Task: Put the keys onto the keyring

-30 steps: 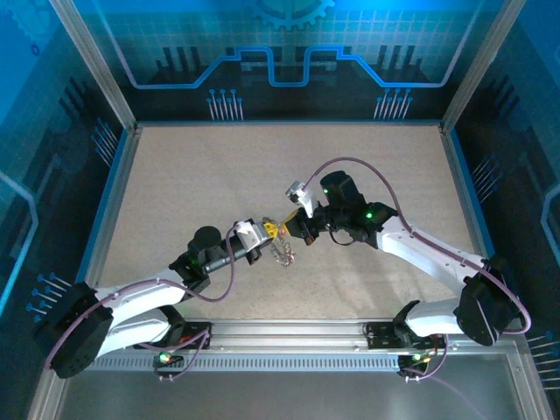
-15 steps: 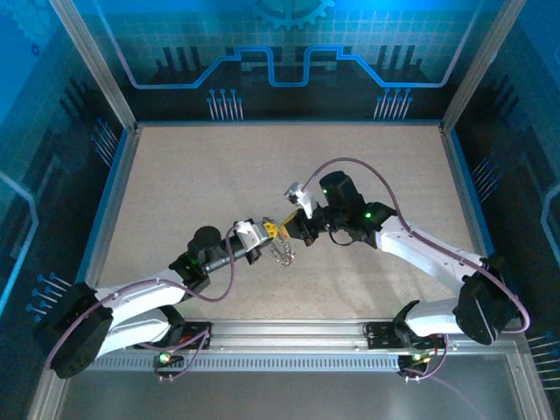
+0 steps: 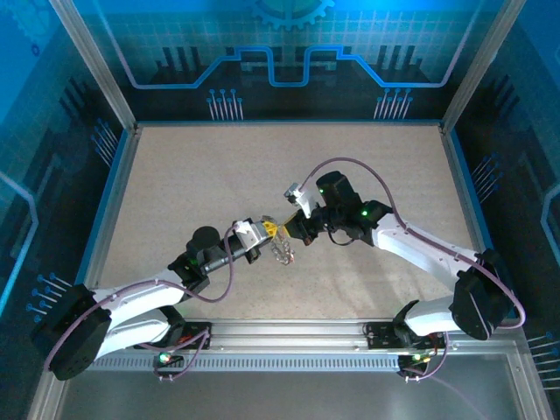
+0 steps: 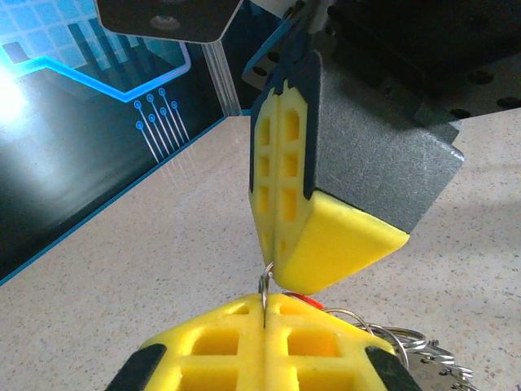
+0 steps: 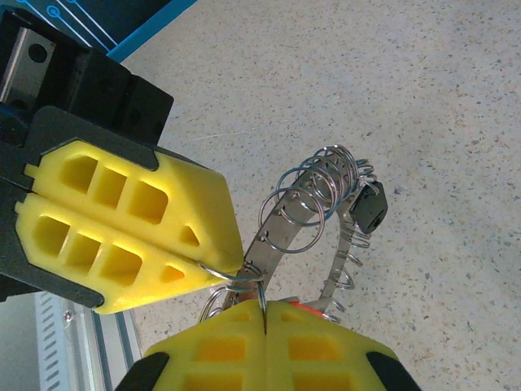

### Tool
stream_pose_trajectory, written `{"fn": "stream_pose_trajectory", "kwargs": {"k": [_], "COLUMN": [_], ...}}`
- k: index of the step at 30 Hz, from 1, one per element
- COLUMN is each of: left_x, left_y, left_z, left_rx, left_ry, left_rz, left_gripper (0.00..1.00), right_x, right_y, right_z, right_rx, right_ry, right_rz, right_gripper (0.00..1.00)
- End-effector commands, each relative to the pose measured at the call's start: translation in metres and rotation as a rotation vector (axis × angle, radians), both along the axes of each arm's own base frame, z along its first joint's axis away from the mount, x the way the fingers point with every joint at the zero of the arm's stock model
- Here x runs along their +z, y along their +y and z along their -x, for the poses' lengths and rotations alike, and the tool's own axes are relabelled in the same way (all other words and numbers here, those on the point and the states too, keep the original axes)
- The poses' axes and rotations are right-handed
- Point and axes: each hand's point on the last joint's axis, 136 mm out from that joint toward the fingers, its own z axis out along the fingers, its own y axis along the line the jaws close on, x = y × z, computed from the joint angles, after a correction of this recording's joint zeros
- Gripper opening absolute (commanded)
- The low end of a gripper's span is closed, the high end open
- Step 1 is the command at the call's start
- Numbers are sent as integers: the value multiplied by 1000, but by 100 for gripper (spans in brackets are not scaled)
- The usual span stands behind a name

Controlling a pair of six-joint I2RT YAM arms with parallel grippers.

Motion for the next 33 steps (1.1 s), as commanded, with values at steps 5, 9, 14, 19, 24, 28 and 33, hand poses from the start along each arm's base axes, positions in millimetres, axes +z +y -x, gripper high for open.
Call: {"fn": "stream_pose_trajectory", "kwargs": {"k": [5,9,14,19,24,28,33], "left_x": [31,32,33,37,41,43,43], "left_y": [-1,-1,-1,-7,-14,-19,-24], "left_z": [9,12,19,30,41,44,44], "left_rx": [-43,-53,-80,-152,-233,-270,-294], "left_ry": [-114,-118,-122,-133,-155,-144,-131], "left_rz": [80,88,109,126,135,138,148], "left_gripper": [0,0,0,0,0,0,0], "right_x": [10,23,32,36,42,43,45], "right_y": [2,-3,-16,-21,-21,-20,-20], "right_z": [4,6,6,25,37,41,41], "right_rx": [48,52,64,209,317,348,342], "right_ry": [-13,-81,-234,-584,-817,-834,-863], "right_rz": [-40,-61,-28,40,45,54,47], "right_gripper": [25,26,31,30,18,15,19]}}
